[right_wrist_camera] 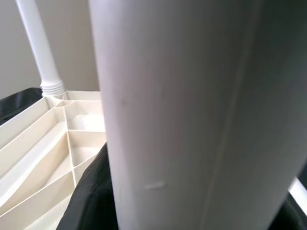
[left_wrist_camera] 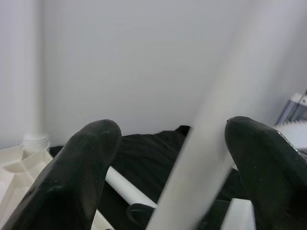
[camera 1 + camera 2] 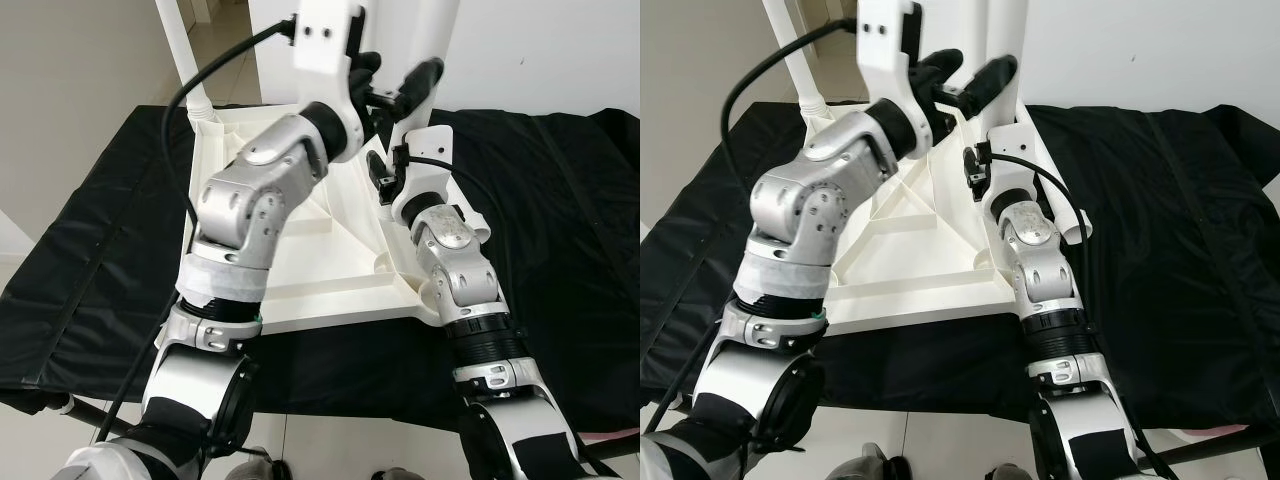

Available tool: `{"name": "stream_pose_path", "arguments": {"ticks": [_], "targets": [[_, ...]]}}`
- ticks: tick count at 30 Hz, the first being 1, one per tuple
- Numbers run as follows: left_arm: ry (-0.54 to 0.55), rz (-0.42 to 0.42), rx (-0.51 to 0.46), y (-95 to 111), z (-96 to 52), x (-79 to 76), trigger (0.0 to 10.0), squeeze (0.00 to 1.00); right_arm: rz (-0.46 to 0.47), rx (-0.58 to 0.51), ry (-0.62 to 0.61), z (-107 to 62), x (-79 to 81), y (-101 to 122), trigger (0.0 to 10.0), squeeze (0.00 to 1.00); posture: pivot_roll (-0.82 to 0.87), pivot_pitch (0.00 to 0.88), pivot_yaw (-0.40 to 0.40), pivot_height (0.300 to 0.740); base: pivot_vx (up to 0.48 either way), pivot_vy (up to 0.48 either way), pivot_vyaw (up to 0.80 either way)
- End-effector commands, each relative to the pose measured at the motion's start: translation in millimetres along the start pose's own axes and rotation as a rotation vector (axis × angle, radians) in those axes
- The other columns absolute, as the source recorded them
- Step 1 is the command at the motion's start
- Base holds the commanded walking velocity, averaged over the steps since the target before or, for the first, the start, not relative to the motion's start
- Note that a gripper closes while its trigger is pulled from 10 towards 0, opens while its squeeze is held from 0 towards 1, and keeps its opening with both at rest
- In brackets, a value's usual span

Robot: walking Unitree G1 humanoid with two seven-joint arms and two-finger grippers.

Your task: Building children table

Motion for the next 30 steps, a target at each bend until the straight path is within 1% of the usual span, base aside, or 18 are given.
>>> {"name": "stream_pose_path", "arguments": {"ticks": [1, 3, 4, 7, 9, 10, 11, 13, 16, 17, 19, 20, 23, 25, 26, 27, 29, 30], "targets": [[0.064, -0.032, 0.002, 3.5, -2.6, 14.4, 10.0, 0.0, 0.013, -0.028, -0.005, 3.6, 0.2, 5.4, 10.0, 0.0, -0.05, 0.026, 0.077, 0.74, 0.0, 0.0, 0.0], [0.121, -0.036, 0.005, 5.4, -7.7, 29.3, 10.0, 0.0, 0.027, -0.025, -0.023, 5.0, -2.9, 3.6, 10.0, 0.0, -0.05, 0.032, 0.077, 0.74, 0.0, 0.0, 0.0], [0.121, -0.036, 0.005, 5.4, -7.7, 29.3, 10.0, 0.0, 0.027, -0.025, -0.023, 5.0, -2.9, 3.6, 10.0, 0.0, -0.05, 0.032, 0.077, 0.74, 0.0, 0.0, 0.0], [0.186, -0.021, 0.037, -0.5, -16.8, 42.8, 10.0, 0.0, 0.02, -0.038, -0.046, 4.6, -6.5, 1.8, 10.0, 0.0, -0.05, 0.034, 0.074, 0.74, 0.0, 0.0, 0.0], [0.198, -0.024, 0.044, -2.4, -18.7, 44.9, 10.0, 0.0, 0.02, -0.04, -0.05, 4.2, -7.3, 1.3, 10.0, 0.0, -0.05, 0.034, 0.074, 0.74, 0.0, 0.0, 0.0], [0.206, -0.003, 0.07, -9.7, -22.5, 46.0, 10.0, 0.0, 0.02, -0.048, -0.056, 2.6, -9.3, 1.2, 10.0, 0.0, -0.06, 0.032, 0.076, 0.74, 0.0, 0.0, 0.0], [0.207, 0.037, 0.13, -26.7, -29.4, 46.0, 10.0, 0.0, 0.035, -0.07, -0.063, -1.0, -13.2, 2.9, 10.0, 0.0, -0.06, 0.03, 0.078, 0.74, 0.0, 0.0, 0.0], [0.201, 0.05, 0.16, -35.2, -32.9, 45.0, 10.0, 0.0, 0.048, -0.085, -0.066, -3.0, -15.1, 4.5, 10.0, 0.0, -0.06, 0.03, 0.078, 0.74, 0.0, 0.0, 0.0], [0.133, 0.107, 0.185, -51.8, -43.6, 34.0, 10.0, 0.0, 0.04, -0.109, -0.067, -7.4, -17.6, 6.8, 10.0, 0.0, -0.07, 0.036, 0.077, 0.74, 0.0, 0.0, 0.0], [0.133, 0.107, 0.185, -51.8, -43.6, 34.0, 10.0, 0.0, 0.04, -0.109, -0.067, -7.4, -17.6, 6.8, 10.0, 0.0, -0.07, 0.036, 0.077, 0.74, 0.0, 0.0, 0.0], [0.024, 0.139, 0.201, -67.7, -54.3, 16.3, 10.0, 0.0, 0.05, -0.12, -0.069, -11.5, -19.8, 6.1, 10.0, 0.0, -0.07, 0.042, 0.07, 0.74, 0.0, 0.0, 0.0], [0.024, 0.139, 0.201, -67.7, -54.3, 16.3, 10.0, 0.0, 0.05, -0.12, -0.069, -11.5, -19.8, 6.1, 10.0, 0.0, -0.07, 0.042, 0.07, 0.74, 0.0, 0.0, 0.0], [-0.144, 0.174, 0.235, -92.0, -69.9, -11.9, 10.0, 0.0, 0.048, -0.12, -0.07, -13.9, -21.6, 4.3, 10.0, 0.0, -0.07, 0.047, 0.068, 0.74, 0.0, 0.0, 0.0], [-0.144, 0.174, 0.235, -92.0, -69.9, -11.9, 10.0, 0.0, 0.048, -0.12, -0.07, -13.9, -21.6, 4.3, 10.0, 0.0, -0.07, 0.047, 0.068, 0.74, 0.0, 0.0, 0.0], [-0.182, 0.18, 0.241, -96.6, -72.8, -18.1, 10.0, 0.0, 0.046, -0.12, -0.071, -13.6, -22.1, 4.2, 10.0, 0.0, -0.07, 0.047, 0.068, 0.74, 0.0, 0.0, 0.0], [-0.182, 0.18, 0.241, -96.6, -72.8, -18.1, 10.0, 0.0, 0.046, -0.12, -0.071, -13.6, -22.1, 4.2, 10.0, 0.0, -0.07, 0.047, 0.068, 0.74, 0.0, 0.0, 0.0], [-0.292, 0.213, 0.261, -111.2, -79.4, -34.8, 10.0, 0.0, 0.04, -0.129, -0.073, -11.9, -23.5, 6.2, 10.0, 0.0, -0.06, 0.054, 0.063, 0.74, 0.0, 0.0, 0.0], [-0.292, 0.213, 0.261, -111.2, -79.4, -34.8, 10.0, 0.0, 0.04, -0.129, -0.073, -11.9, -23.5, 6.2, 10.0, 0.0, -0.06, 0.054, 0.063, 0.74, 0.0, 0.0, 0.0]]}}
Point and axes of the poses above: a point about 5 cm out from each wrist's last joint towards the gripper, its own z axis pointing out of the wrist towards the gripper, its own y axis along the axis of the wrist's last joint, x = y × z, the point moved 1 cm from there along z, pointing out of the wrist towards the gripper, and after that the axes turned 13 degrees about z, right-handed, at the moved point
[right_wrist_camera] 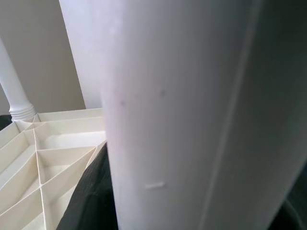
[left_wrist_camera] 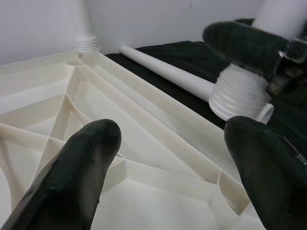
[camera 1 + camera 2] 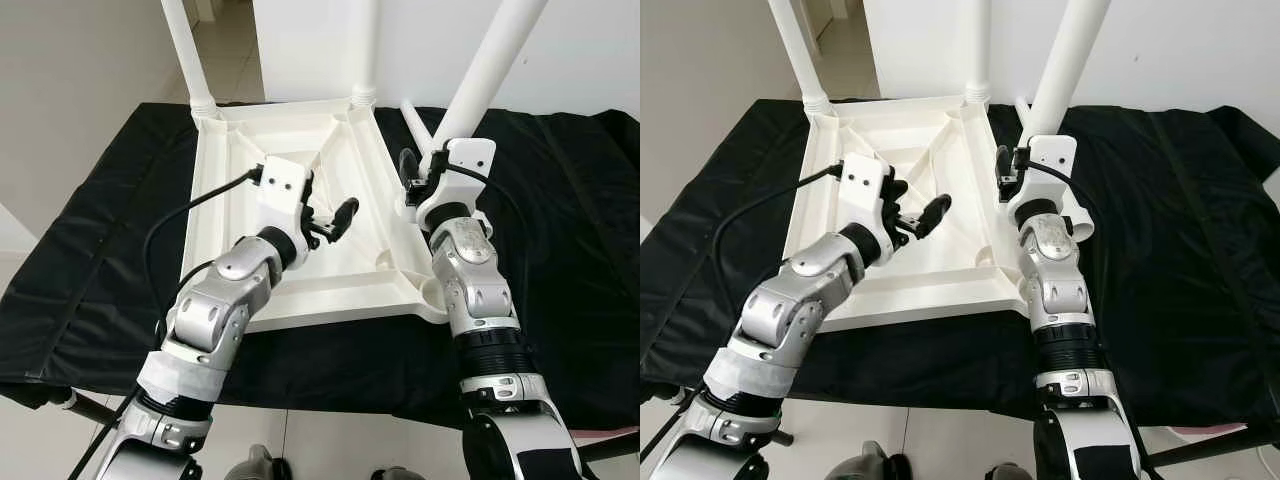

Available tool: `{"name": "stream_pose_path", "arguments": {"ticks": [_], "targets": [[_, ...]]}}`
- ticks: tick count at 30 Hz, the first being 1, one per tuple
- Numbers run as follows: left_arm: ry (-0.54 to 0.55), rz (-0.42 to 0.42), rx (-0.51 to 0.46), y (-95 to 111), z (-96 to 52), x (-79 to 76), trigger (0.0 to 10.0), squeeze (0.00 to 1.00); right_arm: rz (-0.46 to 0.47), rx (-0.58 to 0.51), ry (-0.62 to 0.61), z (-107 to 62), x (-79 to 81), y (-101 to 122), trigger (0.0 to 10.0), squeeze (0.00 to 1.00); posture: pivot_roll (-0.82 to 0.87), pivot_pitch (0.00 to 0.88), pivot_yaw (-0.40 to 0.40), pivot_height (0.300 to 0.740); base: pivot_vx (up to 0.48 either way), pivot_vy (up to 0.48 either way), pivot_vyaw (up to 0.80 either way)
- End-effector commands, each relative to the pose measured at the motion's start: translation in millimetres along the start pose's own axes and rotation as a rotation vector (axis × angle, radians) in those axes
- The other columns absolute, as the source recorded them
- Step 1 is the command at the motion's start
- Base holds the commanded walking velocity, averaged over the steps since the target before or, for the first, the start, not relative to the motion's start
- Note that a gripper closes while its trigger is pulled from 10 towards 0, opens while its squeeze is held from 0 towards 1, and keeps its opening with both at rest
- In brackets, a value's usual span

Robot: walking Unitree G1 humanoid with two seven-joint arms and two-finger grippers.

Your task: Building children table

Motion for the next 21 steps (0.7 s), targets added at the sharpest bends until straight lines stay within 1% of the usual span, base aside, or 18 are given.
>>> {"name": "stream_pose_path", "arguments": {"ticks": [1, 3, 5, 6, 7, 8, 9, 10, 11, 12, 13, 14, 16, 19, 21], "targets": [[-0.326, 0.03, -0.066, 1.5, -4.4, -23.3, 10.0, 0.0, -0.007, -0.024, 0.013, 2.2, 1.8, 5.2, 10.0, 0.0, -0.06, 0.054, 0.063, 0.74, 0.0, 0.0, 0.0], [-0.417, 0.072, -0.054, -7.4, -8.1, -37.9, 10.0, 0.0, -0.008, -0.03, 0.016, 3.3, 2.3, 6.9, 10.0, 0.0, -0.05, 0.064, 0.059, 0.74, 0.0, 0.0, 0.0], [-0.417, 0.072, -0.054, -7.4, -8.1, -37.9, 10.0, 0.0, -0.008, -0.03, 0.016, 3.3, 2.3, 6.9, 10.0, 0.0, -0.05, 0.064, 0.059, 0.74, 0.0, 0.0, 0.0], [-0.469, 0.075, -0.034, -13.4, -10.8, -44.7, 10.0, 0.0, -0.011, -0.029, 0.021, 2.9, 3.2, 6.9, 10.0, 0.0, -0.06, 0.071, 0.06, 0.74, 0.0, 0.0, 0.0], [-0.514, 0.109, -0.024, -19.5, -14.5, -51.3, 10.0, 0.0, -0.014, -0.028, 0.024, 2.2, 3.6, 6.7, 10.0, 0.0, -0.06, 0.074, 0.061, 0.74, 0.0, 0.0, 0.0], [-0.514, 0.109, -0.024, -19.5, -14.5, -51.3, 10.0, 0.0, -0.014, -0.028, 0.024, 2.2, 3.6, 6.7, 10.0, 0.0, -0.06, 0.074, 0.061, 0.74, 0.0, 0.0, 0.0], [-0.56, 0.121, 0.0, -27.1, -18.3, -57.5, 10.0, 0.0, -0.018, -0.028, 0.024, 1.1, 3.4, 6.7, 10.0, 0.0, -0.07, 0.076, 0.063, 0.74, 0.0, 0.0, 0.0], [-0.56, 0.121, 0.0, -27.1, -18.3, -57.5, 10.0, 0.0, -0.018, -0.028, 0.024, 1.1, 3.4, 6.7, 10.0, 0.0, -0.07, 0.076, 0.063, 0.74, 0.0, 0.0, 0.0], [-0.591, 0.135, 0.018, -33.3, -21.3, -61.9, 10.0, 0.0, -0.02, -0.028, 0.023, -0.1, 2.9, 6.9, 10.0, 0.0, -0.07, 0.076, 0.063, 0.74, 0.0, 0.0, 0.0], [-0.591, 0.135, 0.018, -33.3, -21.3, -61.9, 10.0, 0.0, -0.02, -0.028, 0.023, -0.1, 2.9, 6.9, 10.0, 0.0, -0.07, 0.076, 0.063, 0.74, 0.0, 0.0, 0.0], [-0.624, 0.164, 0.043, -40.8, -23.7, -66.1, 10.0, 0.0, -0.024, -0.028, 0.019, -0.9, 1.6, 7.0, 10.0, 0.0, -0.08, 0.073, 0.068, 0.74, 0.0, 0.0, 0.0], [-0.624, 0.164, 0.043, -40.8, -23.7, -66.1, 10.0, 0.0, -0.024, -0.028, 0.019, -0.9, 1.6, 7.0, 10.0, 0.0, -0.08, 0.073, 0.068, 0.74, 0.0, 0.0, 0.0], [-0.67, 0.204, 0.078, -51.5, -26.4, -71.8, 10.0, 0.0, -0.031, -0.031, 0.012, -1.8, -1.2, 7.8, 10.0, 0.0, -0.09, 0.067, 0.069, 0.74, 0.0, 0.0, 0.0], [-0.68, 0.213, 0.086, -54.3, -26.7, -73.1, 10.0, 0.0, -0.034, -0.031, 0.01, -1.7, -2.3, 7.9, 10.0, 0.0, -0.09, 0.064, 0.071, 0.74, 0.0, 0.0, 0.0], [-0.681, 0.244, 0.099, -58.4, -22.3, -74.4, 10.0, 0.0, -0.039, -0.035, 0.006, -1.0, -4.1, 9.2, 10.0, 0.0, -0.09, 0.051, 0.069, 0.74, 0.0, 0.0, 0.0]]}}
Point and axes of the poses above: a point about 5 cm out from each wrist's last joint towards the gripper, its own z axis pointing out of the wrist towards the gripper, its own y axis along the axis of the wrist's last joint, x = y × z, the point moved 1 cm from there along z, pointing out of the wrist towards the gripper, and after that the axes turned 13 degrees about z, right-handed, at the moved point
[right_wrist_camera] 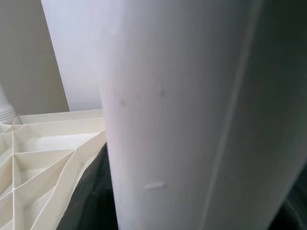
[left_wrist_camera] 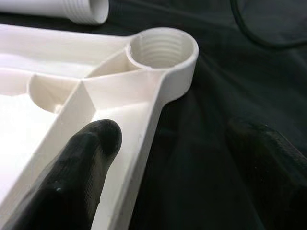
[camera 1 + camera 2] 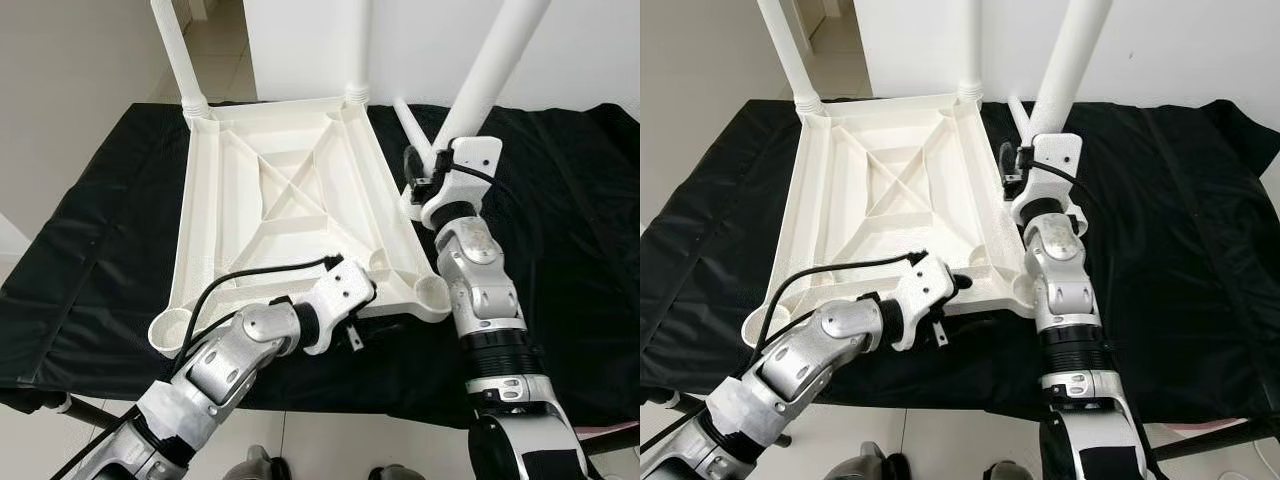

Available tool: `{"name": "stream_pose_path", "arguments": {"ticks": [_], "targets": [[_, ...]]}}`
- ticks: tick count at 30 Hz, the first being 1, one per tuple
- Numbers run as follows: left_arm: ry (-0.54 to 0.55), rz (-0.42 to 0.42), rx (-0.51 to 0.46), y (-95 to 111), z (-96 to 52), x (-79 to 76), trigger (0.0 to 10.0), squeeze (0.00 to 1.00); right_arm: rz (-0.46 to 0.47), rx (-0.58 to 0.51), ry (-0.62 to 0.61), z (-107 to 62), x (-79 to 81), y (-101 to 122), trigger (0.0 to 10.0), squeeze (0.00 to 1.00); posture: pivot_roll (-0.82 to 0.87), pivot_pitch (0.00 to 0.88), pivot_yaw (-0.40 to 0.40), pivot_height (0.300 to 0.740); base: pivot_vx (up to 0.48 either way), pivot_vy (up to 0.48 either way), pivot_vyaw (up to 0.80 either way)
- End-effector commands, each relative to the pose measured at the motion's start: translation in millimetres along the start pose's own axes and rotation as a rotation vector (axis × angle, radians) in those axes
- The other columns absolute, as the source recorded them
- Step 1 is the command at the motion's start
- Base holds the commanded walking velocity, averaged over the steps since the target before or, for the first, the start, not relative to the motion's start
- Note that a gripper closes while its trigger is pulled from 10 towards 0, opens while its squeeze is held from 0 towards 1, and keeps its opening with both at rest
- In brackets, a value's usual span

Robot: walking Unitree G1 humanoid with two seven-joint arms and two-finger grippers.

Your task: Building children table

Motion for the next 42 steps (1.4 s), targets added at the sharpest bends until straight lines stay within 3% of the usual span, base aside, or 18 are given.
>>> {"name": "stream_pose_path", "arguments": {"ticks": [1, 6, 11, 24, 37, 42], "targets": [[-0.034, 0.033, 0.014, -2.3, 2.5, -1.6, 10.0, 0.0, -0.006, -0.023, 0.014, 0.8, 3.6, 4.6, 10.0, 0.0, -0.09, 0.051, 0.069, 0.74, 0.0, 0.0, 0.0], [0.017, 0.057, 0.087, -12.4, 12.2, 8.2, 10.0, 0.0, -0.011, -0.029, 0.022, 3.3, 4.4, 6.9, 10.0, 0.0, -0.1, 0.037, 0.058, 0.74, 0.0, 0.0, 0.0], [0.072, 0.064, 0.101, -14.2, 16.4, 19.0, 10.0, 0.0, -0.016, -0.037, 0.036, 4.6, 7.4, 10.4, 10.0, 0.0, -0.1, 0.034, 0.053, 0.74, 0.0, 0.0, 0.0], [0.289, 0.006, 0.134, -10.2, 28.8, 60.8, 10.0, 0.0, -0.015, -0.023, 0.043, 1.8, 8.8, 9.7, 10.0, 0.0, -0.12, 0.034, 0.056, 0.74, 0.0, 0.0, 0.0], [0.316, 0.016, 0.145, -8.7, 35.7, 66.9, 10.0, 0.0, -0.054, 0.027, 0.02, -10.7, 3.9, -2.2, 10.0, 0.0, -0.13, 0.049, 0.073, 0.74, 0.0, 0.0, 0.0], [0.293, -0.013, 0.074, 1.5, 36.6, 66.9, 10.0, 0.0, -0.062, 0.053, 0.025, -18.1, 2.1, -7.1, 10.0, 0.0, -0.13, 0.055, 0.071, 0.74, 0.0, 0.0, 0.0]]}}
Point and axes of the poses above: a point about 5 cm out from each wrist's last joint towards the gripper, its own z axis pointing out of the wrist towards the gripper, its own y axis along the axis of the wrist's last joint, x = y × z, the point moved 1 cm from there along z, pointing out of the wrist towards the gripper, and after that the axes turned 13 degrees about z, right-handed, at the moved point
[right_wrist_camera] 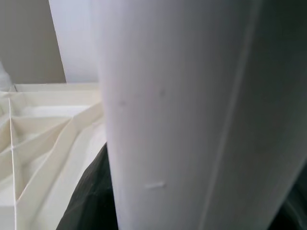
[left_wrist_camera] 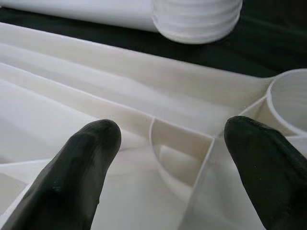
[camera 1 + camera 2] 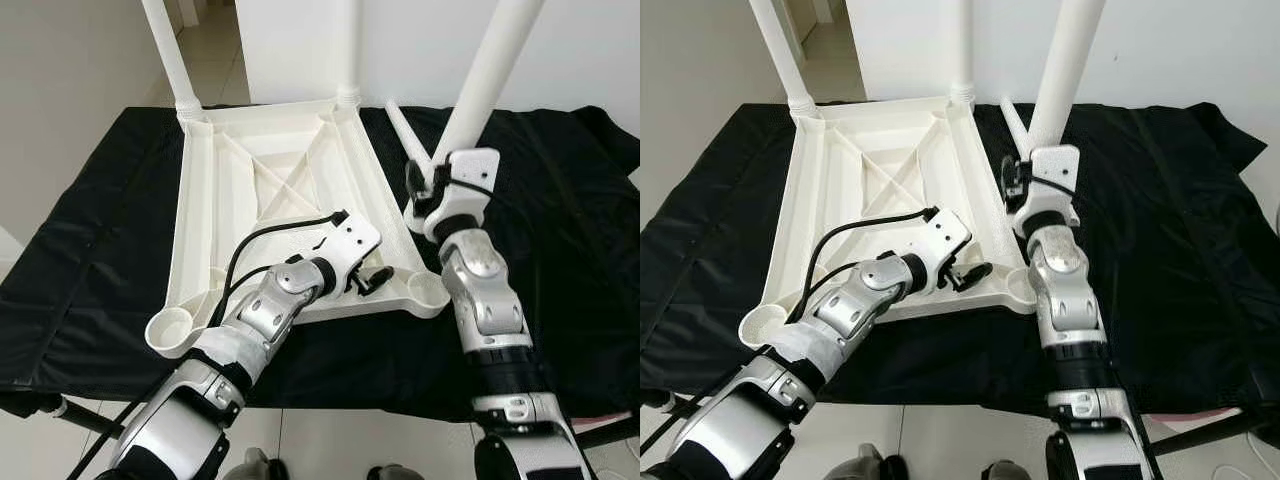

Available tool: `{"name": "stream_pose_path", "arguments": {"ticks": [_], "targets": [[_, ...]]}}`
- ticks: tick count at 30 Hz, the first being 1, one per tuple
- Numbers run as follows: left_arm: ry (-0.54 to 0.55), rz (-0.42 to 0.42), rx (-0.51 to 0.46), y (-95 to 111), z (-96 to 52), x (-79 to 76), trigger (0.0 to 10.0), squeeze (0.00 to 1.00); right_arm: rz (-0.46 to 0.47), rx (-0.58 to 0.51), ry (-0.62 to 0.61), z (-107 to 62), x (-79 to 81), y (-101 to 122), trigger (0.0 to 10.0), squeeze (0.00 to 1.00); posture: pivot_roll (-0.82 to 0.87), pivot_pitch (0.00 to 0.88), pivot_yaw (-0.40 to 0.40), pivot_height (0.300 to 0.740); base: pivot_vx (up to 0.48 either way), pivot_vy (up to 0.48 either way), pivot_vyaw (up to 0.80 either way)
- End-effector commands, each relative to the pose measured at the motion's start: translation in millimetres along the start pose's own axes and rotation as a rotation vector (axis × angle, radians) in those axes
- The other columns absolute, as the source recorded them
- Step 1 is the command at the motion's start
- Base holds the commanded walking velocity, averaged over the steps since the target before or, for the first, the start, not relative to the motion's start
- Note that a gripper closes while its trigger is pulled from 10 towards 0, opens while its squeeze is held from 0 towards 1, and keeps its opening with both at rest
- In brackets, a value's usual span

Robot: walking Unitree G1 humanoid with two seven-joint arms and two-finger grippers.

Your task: Building children table

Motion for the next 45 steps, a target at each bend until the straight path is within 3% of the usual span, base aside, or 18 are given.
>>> {"name": "stream_pose_path", "arguments": {"ticks": [1, 2, 5, 12, 16, 27, 34, 45], "targets": [[-0.021, 0.009, -0.014, 2.1, -1.2, 1.0, 10.0, 0.0, -0.007, -0.019, 0.021, 0.0, 3.8, 5.9, 10.0, 0.0, -0.13, 0.055, 0.071, 0.74, 0.0, 0.0, 0.0], [-0.021, 0.009, -0.014, 2.1, -1.2, 1.0, 10.0, 0.0, -0.007, -0.019, 0.021, 0.0, 3.8, 5.9, 10.0, 0.0, -0.13, 0.055, 0.071, 0.74, 0.0, 0.0, 0.0], [-0.098, -0.004, -0.131, 19.2, -10.5, -3.7, 10.0, 0.0, 0.002, -0.005, 0.026, -3.6, 0.7, 4.7, 10.0, 0.0, -0.13, 0.059, 0.068, 0.74, 0.0, 0.0, 0.0], [-0.174, -0.002, -0.212, 32.4, -25.9, -13.5, 10.0, 0.0, -0.014, 0.032, 0.045, -18.1, -0.4, -2.6, 10.0, 0.0, -0.12, 0.063, 0.062, 0.74, 0.0, 0.0, 0.0], [-0.182, -0.003, -0.214, 32.1, -28.1, -15.1, 10.0, 0.0, -0.015, 0.039, 0.049, -22.3, 0.3, -4.7, 10.0, 0.0, -0.11, 0.066, 0.06, 0.74, 0.0, 0.0, 0.0], [-0.177, -0.034, -0.194, 27.0, -37.6, -16.9, 10.0, 0.0, -0.001, 0.07, 0.113, -55.2, 11.5, -14.7, 10.0, 0.0, -0.11, 0.072, 0.047, 0.74, 0.0, 0.0, 0.0], [-0.186, -0.063, -0.211, 26.4, -47.9, -22.2, 10.0, 0.0, -0.026, 0.103, 0.119, -63.3, 7.2, -20.3, 10.0, 0.0, -0.12, 0.07, 0.041, 0.74, 0.0, 0.0, 0.0], [-0.212, -0.06, -0.152, 8.7, -69.6, -31.0, 10.0, 0.0, -0.049, 0.126, 0.114, -69.5, 1.5, -20.8, 10.0, 0.0, -0.12, 0.066, 0.038, 0.74, 0.0, 0.0, 0.0]]}}
Point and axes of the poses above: a point about 5 cm out from each wrist's last joint towards the gripper, its own z axis pointing out of the wrist towards the gripper, its own y axis along the axis of the wrist's last joint, x = y × z, the point moved 1 cm from there along z, pointing out of the wrist towards the gripper, and after that the axes turned 13 degrees about z, right-handed, at the moved point
